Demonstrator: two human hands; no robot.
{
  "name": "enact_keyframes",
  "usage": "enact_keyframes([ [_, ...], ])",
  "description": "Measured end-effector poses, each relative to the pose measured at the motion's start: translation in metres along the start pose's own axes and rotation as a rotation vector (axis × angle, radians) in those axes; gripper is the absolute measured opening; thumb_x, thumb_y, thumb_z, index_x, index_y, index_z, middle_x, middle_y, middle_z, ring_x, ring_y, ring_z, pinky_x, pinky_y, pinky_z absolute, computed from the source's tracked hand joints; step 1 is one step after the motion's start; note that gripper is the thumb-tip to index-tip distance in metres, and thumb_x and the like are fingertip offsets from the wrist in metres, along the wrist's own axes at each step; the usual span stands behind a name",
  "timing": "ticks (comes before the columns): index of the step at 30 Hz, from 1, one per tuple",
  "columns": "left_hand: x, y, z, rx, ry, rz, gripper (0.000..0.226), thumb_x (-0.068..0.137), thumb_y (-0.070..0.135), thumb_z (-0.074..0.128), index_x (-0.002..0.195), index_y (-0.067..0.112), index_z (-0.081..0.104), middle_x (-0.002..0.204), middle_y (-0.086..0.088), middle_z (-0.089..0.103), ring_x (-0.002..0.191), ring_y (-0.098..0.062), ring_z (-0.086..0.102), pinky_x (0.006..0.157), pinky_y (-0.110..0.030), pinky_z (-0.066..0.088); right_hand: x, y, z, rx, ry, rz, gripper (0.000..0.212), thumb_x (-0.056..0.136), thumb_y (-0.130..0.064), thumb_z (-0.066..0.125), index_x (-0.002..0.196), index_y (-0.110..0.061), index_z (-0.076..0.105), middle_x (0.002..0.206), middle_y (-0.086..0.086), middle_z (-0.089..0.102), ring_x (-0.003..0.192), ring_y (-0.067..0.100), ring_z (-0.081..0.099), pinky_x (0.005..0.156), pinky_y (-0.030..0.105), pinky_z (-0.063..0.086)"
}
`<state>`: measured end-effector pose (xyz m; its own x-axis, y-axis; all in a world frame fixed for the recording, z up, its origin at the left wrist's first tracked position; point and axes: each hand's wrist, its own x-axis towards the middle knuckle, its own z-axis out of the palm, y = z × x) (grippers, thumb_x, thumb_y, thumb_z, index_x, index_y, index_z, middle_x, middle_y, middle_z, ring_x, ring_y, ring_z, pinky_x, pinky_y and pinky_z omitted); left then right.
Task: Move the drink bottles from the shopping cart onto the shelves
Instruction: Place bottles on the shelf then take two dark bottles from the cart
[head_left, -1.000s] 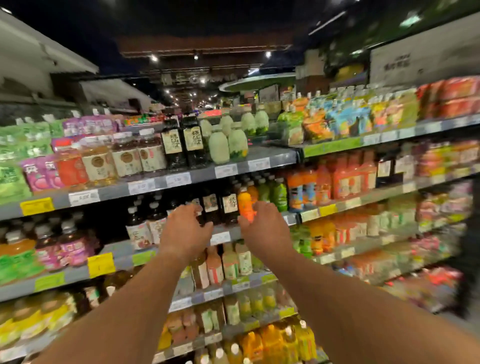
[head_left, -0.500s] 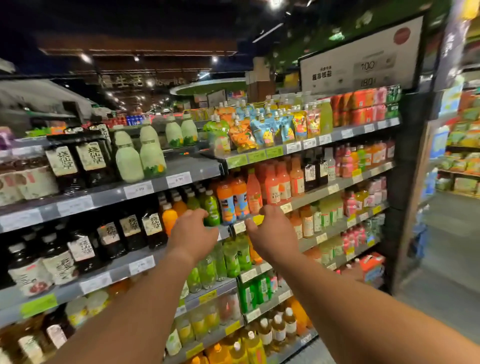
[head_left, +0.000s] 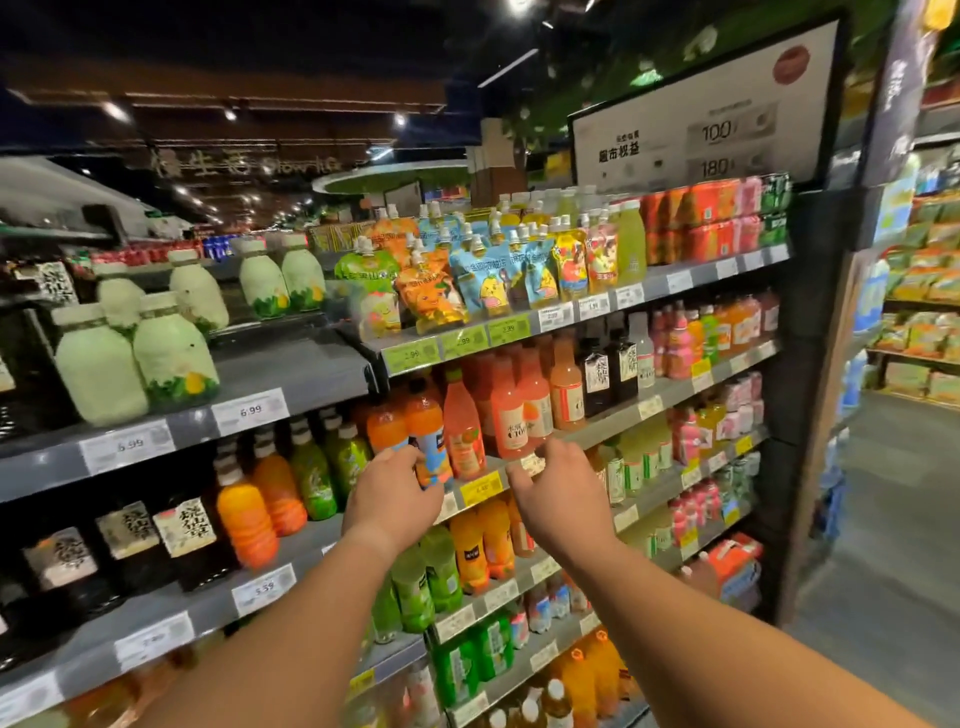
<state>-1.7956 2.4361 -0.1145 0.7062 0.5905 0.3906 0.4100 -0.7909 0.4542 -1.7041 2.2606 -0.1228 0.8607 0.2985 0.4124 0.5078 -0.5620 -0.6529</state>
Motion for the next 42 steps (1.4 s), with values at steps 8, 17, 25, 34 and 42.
enact_keyframes([
  [8,0.055,0.043,0.054,0.082,0.048,-0.078,0.042,0.085,0.040,0.064,0.124,0.023,0.061,0.117,0.000,0.058,0.109,-0.024,0.057,0.088,-0.035,0.049,0.081,0.062,0.007,0.082,-0.094,-0.064,0.042,0.087,-0.053,0.055,0.115,-0.021,0.054,0.107,0.001,0.055,0.100,0.024,0.058,0.082,0.037,0.048],
  [17,0.119,0.177,0.157,0.095,0.061,-0.093,0.041,0.080,0.042,0.061,0.118,0.026,0.064,0.112,0.000,0.062,0.109,-0.025,0.059,0.089,-0.033,0.048,0.202,0.184,-0.054,0.010,-0.149,-0.088,0.043,0.090,-0.050,0.051,0.119,-0.017,0.053,0.113,0.004,0.053,0.106,0.026,0.056,0.087,0.038,0.047],
  [25,0.172,0.245,0.218,0.097,0.054,-0.096,0.039,0.081,0.041,0.064,0.118,0.028,0.062,0.111,0.005,0.060,0.108,-0.021,0.057,0.086,-0.031,0.046,0.285,0.255,-0.069,0.020,-0.167,-0.059,0.044,0.090,-0.051,0.054,0.118,-0.017,0.055,0.114,0.005,0.056,0.105,0.027,0.057,0.086,0.036,0.045],
  [34,0.247,0.271,0.270,0.096,-0.004,-0.093,0.065,0.082,0.040,0.066,0.141,0.020,0.048,0.133,-0.001,0.054,0.123,-0.023,0.051,0.104,-0.035,0.043,0.362,0.289,-0.050,0.044,-0.210,-0.086,0.036,0.088,-0.046,0.055,0.113,-0.020,0.055,0.111,0.005,0.057,0.106,0.028,0.056,0.089,0.043,0.048],
  [42,0.288,0.292,0.288,0.305,-0.041,-0.091,0.069,0.082,0.033,0.069,0.143,0.017,0.040,0.132,-0.006,0.050,0.128,-0.028,0.043,0.104,-0.039,0.042,0.425,0.288,-0.029,0.023,-0.300,-0.217,0.056,0.087,-0.039,0.060,0.135,-0.015,0.046,0.127,0.008,0.052,0.118,0.030,0.049,0.099,0.041,0.042],
])
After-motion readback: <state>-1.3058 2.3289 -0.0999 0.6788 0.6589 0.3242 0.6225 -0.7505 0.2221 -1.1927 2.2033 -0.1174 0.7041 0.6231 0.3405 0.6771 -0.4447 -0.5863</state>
